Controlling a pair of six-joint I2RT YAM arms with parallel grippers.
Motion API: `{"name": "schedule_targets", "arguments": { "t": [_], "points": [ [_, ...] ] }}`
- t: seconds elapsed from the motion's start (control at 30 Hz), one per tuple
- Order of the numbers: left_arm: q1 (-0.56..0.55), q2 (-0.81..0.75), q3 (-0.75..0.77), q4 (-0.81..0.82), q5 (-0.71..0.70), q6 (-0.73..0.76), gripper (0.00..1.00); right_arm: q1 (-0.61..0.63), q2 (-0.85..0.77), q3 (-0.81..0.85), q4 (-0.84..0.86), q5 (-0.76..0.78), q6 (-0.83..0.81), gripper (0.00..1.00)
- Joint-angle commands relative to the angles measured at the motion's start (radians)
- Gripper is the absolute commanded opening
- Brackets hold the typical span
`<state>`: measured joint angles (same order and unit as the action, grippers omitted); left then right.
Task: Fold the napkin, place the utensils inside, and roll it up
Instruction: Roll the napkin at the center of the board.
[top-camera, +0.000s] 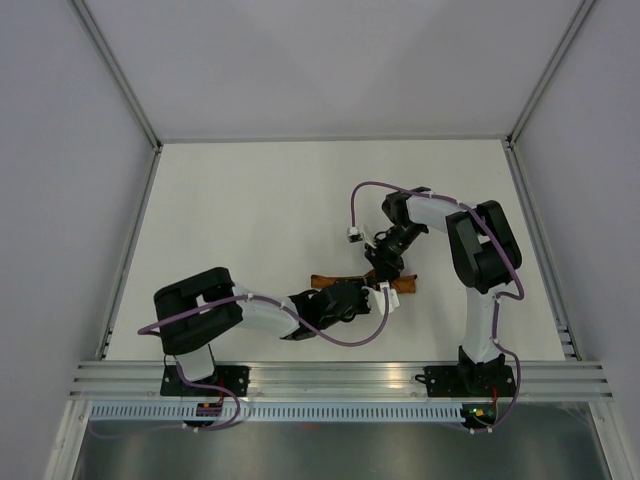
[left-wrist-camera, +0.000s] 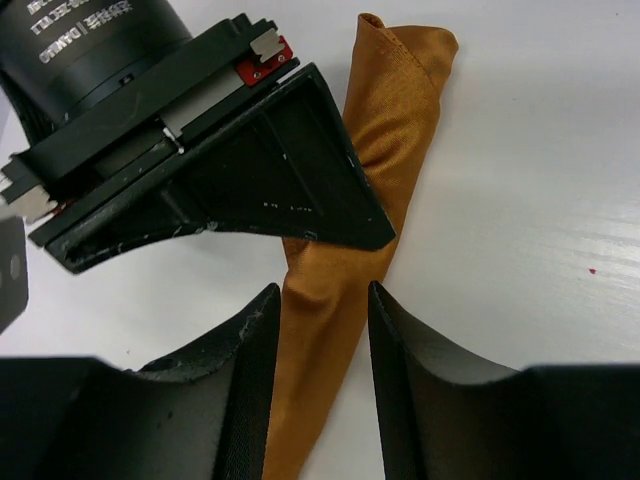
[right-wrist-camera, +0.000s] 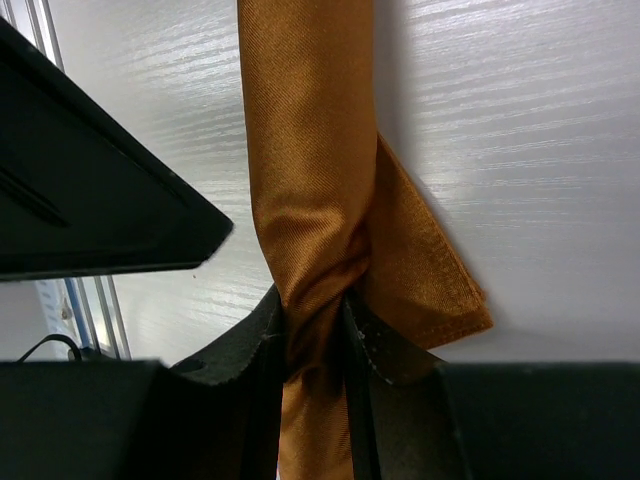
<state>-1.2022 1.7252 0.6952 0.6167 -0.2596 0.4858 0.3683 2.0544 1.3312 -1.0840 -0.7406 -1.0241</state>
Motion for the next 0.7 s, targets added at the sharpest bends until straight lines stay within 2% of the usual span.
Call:
{"name": "schedule_targets", "arguments": {
  "t": [0.0, 0.53, 0.67],
  "points": [
    [-0.005, 0.048, 0.053, -0.001, 0.013, 0.114, 0.46, 0.000, 0.090, -0.052, 0.070, 0.175, -0.050, 0.31],
    [0.016, 0.145, 0.112, -0.103, 0.063, 0.099, 0.47, -0.006, 0.099, -0.046, 0.070, 0.176, -0.041, 0.31],
    [0.032, 0.169, 0.144, -0.175, 0.098, 0.085, 0.43, -0.006, 0.107, -0.040, 0.068, 0.175, -0.037, 0.31]
  ]
}}
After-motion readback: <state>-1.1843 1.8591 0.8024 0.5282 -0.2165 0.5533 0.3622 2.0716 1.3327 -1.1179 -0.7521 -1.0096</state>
